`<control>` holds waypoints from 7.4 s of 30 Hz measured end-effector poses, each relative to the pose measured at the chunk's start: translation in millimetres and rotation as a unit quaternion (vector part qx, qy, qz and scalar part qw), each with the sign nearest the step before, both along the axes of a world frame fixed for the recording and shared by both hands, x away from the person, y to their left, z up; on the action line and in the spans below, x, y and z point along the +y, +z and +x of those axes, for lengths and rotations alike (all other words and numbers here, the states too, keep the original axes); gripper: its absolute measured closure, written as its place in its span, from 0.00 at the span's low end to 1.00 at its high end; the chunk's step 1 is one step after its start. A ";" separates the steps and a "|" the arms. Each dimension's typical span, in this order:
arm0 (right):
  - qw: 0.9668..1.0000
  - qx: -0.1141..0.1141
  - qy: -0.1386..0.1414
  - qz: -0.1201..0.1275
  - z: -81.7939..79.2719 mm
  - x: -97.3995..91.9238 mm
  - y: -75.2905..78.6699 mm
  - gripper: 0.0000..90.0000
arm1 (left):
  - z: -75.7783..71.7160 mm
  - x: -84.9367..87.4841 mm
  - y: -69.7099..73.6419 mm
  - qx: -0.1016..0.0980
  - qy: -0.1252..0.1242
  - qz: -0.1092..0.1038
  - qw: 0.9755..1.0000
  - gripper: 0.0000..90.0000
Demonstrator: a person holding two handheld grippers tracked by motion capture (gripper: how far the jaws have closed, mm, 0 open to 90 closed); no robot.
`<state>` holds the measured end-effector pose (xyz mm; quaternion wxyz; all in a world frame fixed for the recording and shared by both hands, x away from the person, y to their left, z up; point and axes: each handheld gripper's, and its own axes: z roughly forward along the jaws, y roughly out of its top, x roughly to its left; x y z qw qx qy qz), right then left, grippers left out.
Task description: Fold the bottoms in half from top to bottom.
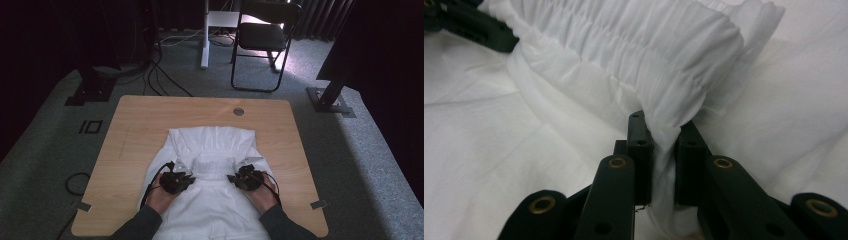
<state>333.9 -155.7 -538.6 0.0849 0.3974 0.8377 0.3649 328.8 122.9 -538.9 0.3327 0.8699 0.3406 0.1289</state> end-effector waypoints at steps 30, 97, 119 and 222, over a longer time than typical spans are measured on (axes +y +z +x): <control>0.997 -0.004 -0.071 0.033 131.6 14.9 13.1 0.90 | 114.5 -5.1 21.0 -0.026 0.086 -0.001 0.996 0.95; 0.993 -0.042 -0.011 0.109 51.9 -35.5 36.5 0.78 | 20.7 -1.6 2.2 0.034 -0.018 -0.081 0.996 0.87; 0.997 -0.048 0.064 -0.007 2.6 5.0 12.0 0.66 | 6.1 15.6 26.6 -0.048 0.009 -0.060 0.997 0.68; 0.983 0.022 -0.172 0.056 152.0 -52.6 -10.5 0.36 | 140.0 96.4 -7.8 0.023 0.211 -0.100 0.972 0.60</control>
